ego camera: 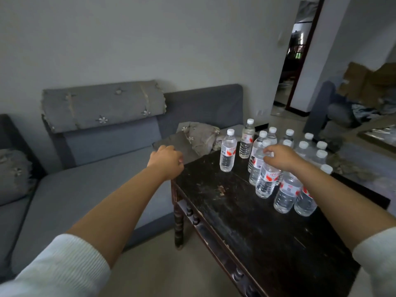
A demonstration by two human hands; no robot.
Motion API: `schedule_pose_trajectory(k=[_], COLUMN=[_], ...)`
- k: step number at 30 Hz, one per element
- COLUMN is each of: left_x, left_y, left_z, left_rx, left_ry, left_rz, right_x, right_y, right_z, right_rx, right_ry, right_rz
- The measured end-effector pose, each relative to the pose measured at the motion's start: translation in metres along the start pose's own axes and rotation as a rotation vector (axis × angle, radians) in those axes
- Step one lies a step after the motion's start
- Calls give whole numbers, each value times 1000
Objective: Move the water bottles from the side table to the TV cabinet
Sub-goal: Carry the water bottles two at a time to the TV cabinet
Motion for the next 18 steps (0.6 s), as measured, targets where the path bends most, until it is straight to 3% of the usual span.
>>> schedule_pose_trajectory(k=[11, 18], left_x=[28, -23], left_y=[-37, -64], left_z=[197, 273], left_rx=[60, 130], left_ry=[-307, -519], left_rz=[-67, -185], right_x=[14, -6], right_y=[-30, -46], right_z=[124, 163], right_rx=[-128, -124], right_ry=[-322, -483], right_rz=[-26, -7])
Point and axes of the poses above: each hand's wrist, its own z-axis towards the middle knuckle, its own y-axis out of the back of the hand, x = y × z, the point moved 2 cm from there along z, towards the middle knuckle, and after that the axes turned 6 degrees about -x, right-handed, at the moved point
